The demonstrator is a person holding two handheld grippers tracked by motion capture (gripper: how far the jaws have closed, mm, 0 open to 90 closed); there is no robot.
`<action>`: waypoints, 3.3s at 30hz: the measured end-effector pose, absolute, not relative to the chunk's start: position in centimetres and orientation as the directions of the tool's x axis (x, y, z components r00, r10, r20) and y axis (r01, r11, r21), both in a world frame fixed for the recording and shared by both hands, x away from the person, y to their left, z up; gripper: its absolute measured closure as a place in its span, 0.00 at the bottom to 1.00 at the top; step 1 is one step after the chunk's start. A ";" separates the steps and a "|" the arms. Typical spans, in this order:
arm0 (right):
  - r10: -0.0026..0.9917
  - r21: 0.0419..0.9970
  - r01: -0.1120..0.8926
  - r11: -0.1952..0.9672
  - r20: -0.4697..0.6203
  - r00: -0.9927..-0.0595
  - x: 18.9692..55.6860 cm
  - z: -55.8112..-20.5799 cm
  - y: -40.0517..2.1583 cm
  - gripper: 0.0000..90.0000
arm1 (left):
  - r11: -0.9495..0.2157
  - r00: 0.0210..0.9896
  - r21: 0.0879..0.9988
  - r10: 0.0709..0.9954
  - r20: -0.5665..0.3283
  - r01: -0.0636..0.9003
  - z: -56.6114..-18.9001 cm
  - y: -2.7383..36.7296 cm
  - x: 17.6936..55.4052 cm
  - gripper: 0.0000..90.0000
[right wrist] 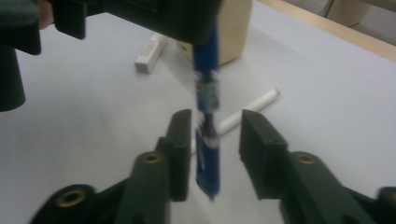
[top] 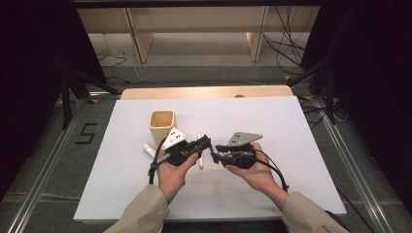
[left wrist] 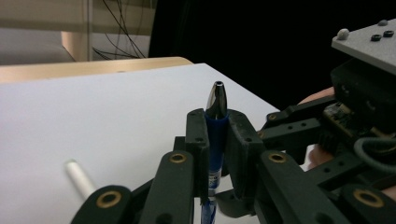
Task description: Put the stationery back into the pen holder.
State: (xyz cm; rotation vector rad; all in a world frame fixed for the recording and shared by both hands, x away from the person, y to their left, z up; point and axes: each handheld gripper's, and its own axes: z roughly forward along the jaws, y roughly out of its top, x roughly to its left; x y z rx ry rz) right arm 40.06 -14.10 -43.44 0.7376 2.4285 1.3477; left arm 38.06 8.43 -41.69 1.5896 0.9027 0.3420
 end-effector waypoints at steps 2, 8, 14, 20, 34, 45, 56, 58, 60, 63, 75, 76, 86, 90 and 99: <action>0.569 0.847 0.313 0.430 0.015 -0.822 40.2 -43.3 -14.5 0.58 | 0.018 0.642 0.942 0.728 -0.241 0.334 -41.1 9.2 38.3 0.89; 0.633 0.835 0.360 0.416 0.019 -0.774 40.5 -43.6 -16.8 0.44 | 0.039 0.583 0.958 0.787 -0.204 0.283 -38.7 12.5 39.6 0.89; 0.686 0.826 0.408 0.389 0.036 -0.727 40.7 -44.1 -18.9 0.36 | 0.031 0.516 0.972 0.843 -0.151 0.232 -36.1 15.4 40.8 0.89; 0.707 0.813 0.432 0.390 0.036 -0.706 40.8 -44.3 -19.8 0.32 | 0.033 0.470 0.979 0.874 -0.127 0.203 -34.7 17.2 41.7 0.89; 0.721 0.812 0.446 0.376 0.046 -0.692 40.8 -44.6 -20.5 0.32 | 0.000 0.353 0.984 0.933 -0.063 0.176 -34.9 18.5 42.9 0.89; 0.722 0.810 0.448 0.377 0.046 -0.690 40.8 -44.7 -20.6 0.31 | -0.071 0.342 0.966 0.940 -0.019 0.248 -37.9 16.8 43.5 0.75; 0.723 0.807 0.452 0.380 0.046 -0.689 40.8 -44.8 -20.6 0.31 | -0.104 0.373 0.972 0.928 0.019 0.209 -37.4 15.3 41.3 0.62; 0.724 0.805 0.455 0.380 0.046 -0.688 40.8 -44.8 -20.6 0.31 | -0.122 0.392 0.968 0.920 0.026 0.221 -37.7 14.7 40.8 0.59; 0.725 0.807 0.453 0.380 0.045 -0.688 40.9 -44.8 -20.7 0.31 | -0.133 0.417 0.960 0.909 0.018 0.248 -38.2 14.1 40.4 0.54; 0.727 0.805 0.457 0.378 0.048 -0.685 40.9 -44.8 -20.7 0.31 | -0.164 0.444 0.945 0.896 0.023 0.283 -39.1 13.1 40.1 0.49; 0.732 0.796 0.473 0.379 0.055 -0.680 40.9 -45.0 -20.8 0.32 | -0.240 0.500 0.878 0.866 0.001 0.414 -42.8 10.9 39.4 0.40; 0.733 0.796 0.475 0.376 0.058 -0.678 40.9 -45.1 -20.7 0.32 | -0.240 0.496 0.867 0.868 -0.009 0.436 -43.1 10.7 39.5 0.40; 0.732 0.789 0.482 0.380 0.061 -0.678 41.0 -45.1 -20.7 0.32 | -0.251 0.455 0.814 0.890 -0.019 0.524 -44.1 8.7 40.3 0.35; 0.732 0.788 0.482 0.383 0.059 -0.679 41.0 -45.2 -20.7 0.32 | -0.245 0.433 0.785 0.901 -0.033 0.569 -44.4 7.9 40.7 0.36; 0.732 0.785 0.486 0.385 0.060 -0.678 41.1 -45.3 -20.7 0.32 | -0.244 0.420 0.750 0.906 -0.049 0.614 -44.8 7.1 41.6 0.44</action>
